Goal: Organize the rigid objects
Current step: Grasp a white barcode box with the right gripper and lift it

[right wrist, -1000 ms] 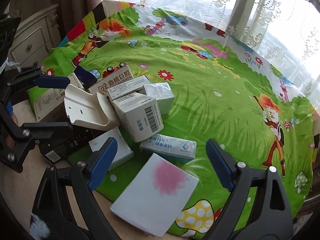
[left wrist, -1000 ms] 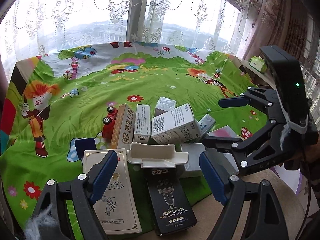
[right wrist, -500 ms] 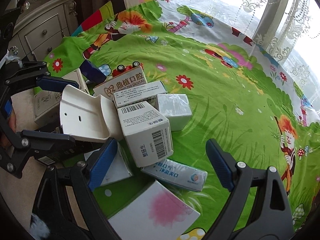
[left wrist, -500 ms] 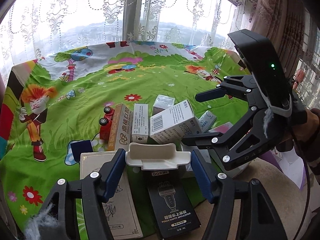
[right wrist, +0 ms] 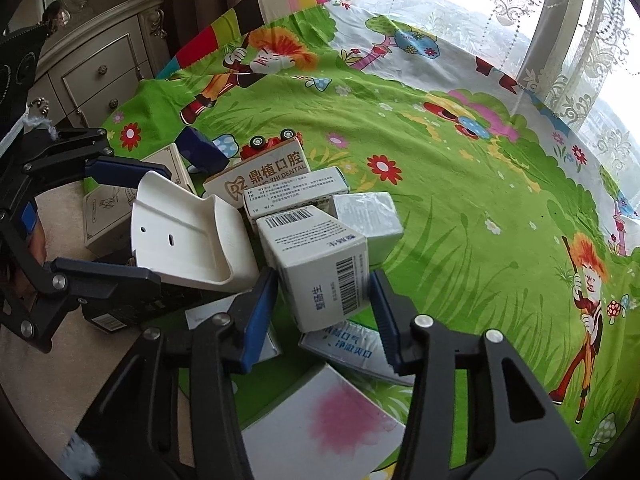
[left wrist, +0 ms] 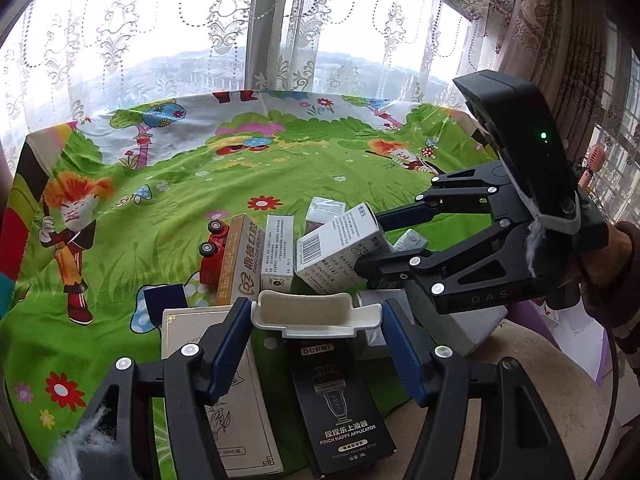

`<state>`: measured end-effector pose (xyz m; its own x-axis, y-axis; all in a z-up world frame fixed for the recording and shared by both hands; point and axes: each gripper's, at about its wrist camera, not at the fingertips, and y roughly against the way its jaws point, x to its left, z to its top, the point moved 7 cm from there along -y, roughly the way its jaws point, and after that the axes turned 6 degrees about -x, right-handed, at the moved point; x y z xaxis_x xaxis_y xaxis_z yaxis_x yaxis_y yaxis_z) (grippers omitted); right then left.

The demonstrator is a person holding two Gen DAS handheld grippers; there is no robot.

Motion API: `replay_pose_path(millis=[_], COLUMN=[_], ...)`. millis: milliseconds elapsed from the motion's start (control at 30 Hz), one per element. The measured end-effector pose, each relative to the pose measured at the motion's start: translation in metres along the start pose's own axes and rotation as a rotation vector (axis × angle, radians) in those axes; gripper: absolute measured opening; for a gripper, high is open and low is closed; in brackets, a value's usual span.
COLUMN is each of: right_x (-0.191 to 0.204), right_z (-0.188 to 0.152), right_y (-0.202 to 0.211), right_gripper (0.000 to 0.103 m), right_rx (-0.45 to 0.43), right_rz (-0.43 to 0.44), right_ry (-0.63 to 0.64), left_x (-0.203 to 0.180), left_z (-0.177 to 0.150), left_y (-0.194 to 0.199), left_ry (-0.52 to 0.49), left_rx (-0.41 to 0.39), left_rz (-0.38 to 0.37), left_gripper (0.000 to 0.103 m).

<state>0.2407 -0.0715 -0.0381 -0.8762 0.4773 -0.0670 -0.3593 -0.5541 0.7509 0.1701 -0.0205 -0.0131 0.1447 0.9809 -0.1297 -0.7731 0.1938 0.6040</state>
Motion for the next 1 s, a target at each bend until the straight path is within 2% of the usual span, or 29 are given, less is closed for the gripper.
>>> replay_pose_path(millis=[433,1000], right_x=[0.0,0.002], right_z=[0.007,0.008], right_y=[0.02,0.072], right_gripper=[0.047,0.047], right_rx=[-0.068,-0.199], right_rz=[-0.015,-0.049], right_ry=[-0.04,-0.165], left_x=[-0.002,-0.013], left_z=[0.007,0.016], left_y=[0.012,0.041], left_ry=[0.026,0.054], left_rx=[-0.048,-0.126], left_rz=[-0.009,-0.016], left_gripper=[0.066,0.066])
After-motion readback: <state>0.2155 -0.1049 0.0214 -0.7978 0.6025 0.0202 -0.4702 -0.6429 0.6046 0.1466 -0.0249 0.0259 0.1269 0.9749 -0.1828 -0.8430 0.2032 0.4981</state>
